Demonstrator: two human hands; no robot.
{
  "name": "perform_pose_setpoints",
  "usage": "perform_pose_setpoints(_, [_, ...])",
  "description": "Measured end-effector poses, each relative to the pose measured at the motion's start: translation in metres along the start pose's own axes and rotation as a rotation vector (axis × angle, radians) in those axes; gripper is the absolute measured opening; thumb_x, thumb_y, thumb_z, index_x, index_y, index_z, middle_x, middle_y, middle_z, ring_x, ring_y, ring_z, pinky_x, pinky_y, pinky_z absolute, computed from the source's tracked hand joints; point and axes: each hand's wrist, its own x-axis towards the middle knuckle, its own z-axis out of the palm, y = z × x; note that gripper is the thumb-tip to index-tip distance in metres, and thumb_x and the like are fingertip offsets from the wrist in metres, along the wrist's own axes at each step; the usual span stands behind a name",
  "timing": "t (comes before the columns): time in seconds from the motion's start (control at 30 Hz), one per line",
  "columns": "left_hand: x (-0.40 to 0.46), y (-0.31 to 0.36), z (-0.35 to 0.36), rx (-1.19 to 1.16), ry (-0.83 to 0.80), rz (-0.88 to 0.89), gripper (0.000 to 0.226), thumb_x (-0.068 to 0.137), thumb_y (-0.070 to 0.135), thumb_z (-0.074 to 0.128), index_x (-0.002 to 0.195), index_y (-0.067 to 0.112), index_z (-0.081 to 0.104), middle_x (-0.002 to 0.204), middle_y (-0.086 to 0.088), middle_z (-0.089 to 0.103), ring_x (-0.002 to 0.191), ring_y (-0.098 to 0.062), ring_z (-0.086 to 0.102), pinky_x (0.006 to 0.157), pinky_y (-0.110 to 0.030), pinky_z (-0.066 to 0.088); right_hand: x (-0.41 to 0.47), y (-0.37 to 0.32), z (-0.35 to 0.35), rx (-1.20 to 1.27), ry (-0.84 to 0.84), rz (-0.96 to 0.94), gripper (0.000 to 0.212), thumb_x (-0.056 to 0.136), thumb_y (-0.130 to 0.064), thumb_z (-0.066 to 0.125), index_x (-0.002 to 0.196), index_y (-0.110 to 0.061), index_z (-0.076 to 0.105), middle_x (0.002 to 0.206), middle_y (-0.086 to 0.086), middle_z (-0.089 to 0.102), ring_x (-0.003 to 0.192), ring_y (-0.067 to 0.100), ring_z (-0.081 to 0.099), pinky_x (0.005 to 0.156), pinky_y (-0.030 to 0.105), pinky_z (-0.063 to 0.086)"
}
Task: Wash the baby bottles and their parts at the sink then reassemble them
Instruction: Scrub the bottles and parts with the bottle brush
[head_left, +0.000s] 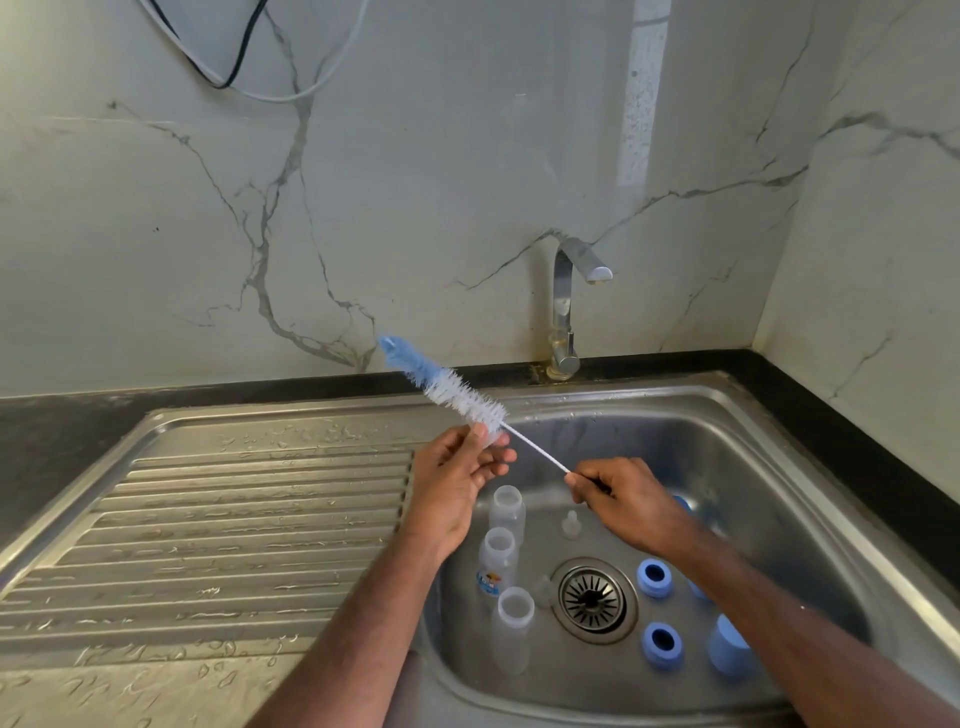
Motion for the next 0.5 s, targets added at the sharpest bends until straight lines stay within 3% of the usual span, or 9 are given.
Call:
perform_pose_setpoints(0.2, [0.002,0.017,-0.01,-0.3,0.105,0.0,0.009,0.083,0.015,0.067,0.084,0.007,0.069,0.072,-0.009,0.073,0.068,-0.018,0.071,0.066,-0.027,0.058,0.001,0.015,-0.014,-0.039,-0.057,-0.038,0.035,0.1,-0.032,0.061,0.066,-0.024,0.065,0.063,0.005,0.062,0.058,0.012,0.055,0.063,0.027,0.048])
perform_pose_setpoints(0.3, [-0.003,0.01,-0.009,-0.136,0.019,-0.041,0.014,0.092,0.013,0.063,0.092,0.0,0.068,0.078,-0.013,0.072,0.07,-0.021,0.07,0.064,-0.029,0.058,0.0,0.013,-0.01,-0.034,-0.038,-0.037,0.033,0.1,-0.03,0.061,0.068,-0.024,0.067,0.061,0.003,0.061,0.055,0.007,0.052,0.06,0.024,0.046])
perform_pose_setpoints(0.4, [-0.008,-0.003,0.004,0.07,-0.098,-0.059,0.018,0.095,0.012,0.061,0.096,-0.004,0.069,0.09,-0.022,0.072,0.071,-0.025,0.07,0.066,-0.031,0.058,0.0,0.003,-0.001,0.002,-0.001,-0.046,0.031,0.1,-0.027,0.061,0.07,-0.021,0.067,0.054,-0.009,0.053,0.052,0.004,0.047,0.055,0.019,0.041])
perform_pose_setpoints(0.5, [-0.009,-0.005,0.01,0.05,-0.084,-0.062,0.019,0.09,0.014,0.065,0.095,-0.004,0.069,0.088,-0.022,0.072,0.071,-0.024,0.07,0.068,-0.031,0.059,-0.001,-0.002,0.002,-0.009,0.006,-0.078,0.031,0.1,-0.026,0.061,0.07,-0.021,0.066,0.053,-0.012,0.051,0.052,0.005,0.047,0.054,0.016,0.039])
